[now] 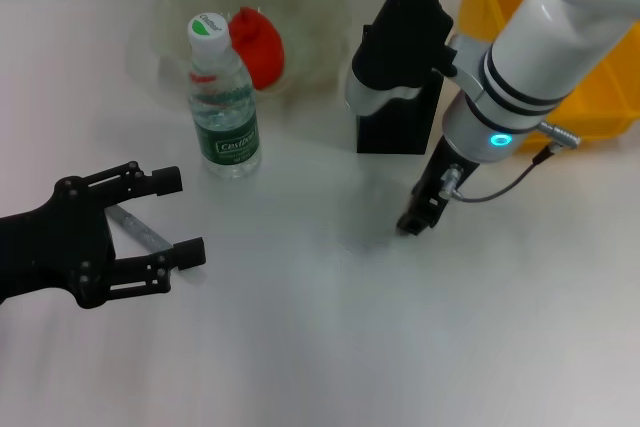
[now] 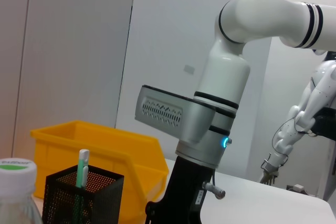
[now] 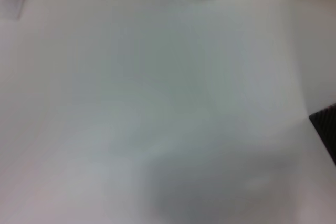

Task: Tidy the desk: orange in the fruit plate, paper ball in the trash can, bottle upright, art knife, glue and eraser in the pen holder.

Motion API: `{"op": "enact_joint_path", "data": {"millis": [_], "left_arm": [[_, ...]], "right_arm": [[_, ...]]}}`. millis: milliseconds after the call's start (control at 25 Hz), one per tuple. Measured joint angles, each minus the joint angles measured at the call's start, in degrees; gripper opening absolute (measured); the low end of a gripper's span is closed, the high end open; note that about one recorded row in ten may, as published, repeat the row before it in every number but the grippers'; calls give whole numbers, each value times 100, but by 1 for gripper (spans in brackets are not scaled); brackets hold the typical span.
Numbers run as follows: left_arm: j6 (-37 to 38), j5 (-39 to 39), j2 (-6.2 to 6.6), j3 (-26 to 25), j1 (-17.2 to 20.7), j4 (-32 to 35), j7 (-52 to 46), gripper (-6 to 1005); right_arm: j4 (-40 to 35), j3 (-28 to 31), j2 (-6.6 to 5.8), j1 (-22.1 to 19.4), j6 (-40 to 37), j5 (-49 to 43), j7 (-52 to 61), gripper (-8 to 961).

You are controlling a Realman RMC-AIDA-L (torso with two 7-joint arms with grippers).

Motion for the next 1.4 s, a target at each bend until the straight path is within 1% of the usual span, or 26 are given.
{"op": "enact_joint_path", "data": {"millis": [120, 280, 360, 440, 480, 520, 640, 680, 800, 1040, 1080, 1240, 1280, 1400], "left_arm": [[-10, 3, 12, 0, -7, 1, 2, 824], [-15, 4, 16, 0, 20, 1, 3, 823], [-16, 4, 20, 0, 30, 1, 3, 823], [-15, 4, 28, 0, 37, 1, 3, 823], [-14, 4, 29, 0, 38, 1, 3, 823], [-14, 4, 31, 0, 38, 1, 4, 823], [-12, 2, 37, 0, 39, 9, 14, 823], [-11, 1, 39, -1, 39, 14, 16, 823], [-11, -2, 41, -13, 28, 14, 20, 823], [-56, -5, 41, -68, 5, 4, 17, 823], [-65, -5, 41, -69, 4, 3, 7, 823], [-89, -9, 39, -77, 7, 0, -17, 823], [-101, -12, 36, -96, 9, 0, -16, 823], [-112, -13, 35, -151, 4, 0, -24, 822]], "right_arm": [[-142, 23, -7, -33, -13, -17, 30, 489], [-650, 137, -38, -202, -230, -36, 51, 426], [-1167, 363, -48, -350, -524, -39, 51, 397], [-1925, 653, -52, -543, -893, -44, 51, 396], [-2665, 928, -54, -743, -1205, -45, 51, 396], [-2665, 928, -54, -743, -1205, -45, 51, 396], [-3567, 1239, -56, -971, -1427, -126, 50, 395], [-3838, 1405, -61, -1055, -1388, -334, 0, 395], [-3809, 1540, -62, -1085, -1224, -481, -162, 407], [-3116, 1748, -62, -1114, -452, -479, -789, 432], [-2920, 1774, -62, -1119, -221, -412, -919, 436], [-2643, 1826, -62, -1113, 55, -231, -1182, 453], [-2446, 1916, -62, -1101, 219, -39, -1388, 457], [-2271, 2052, -62, -1069, 317, 127, -1564, 469]]}}
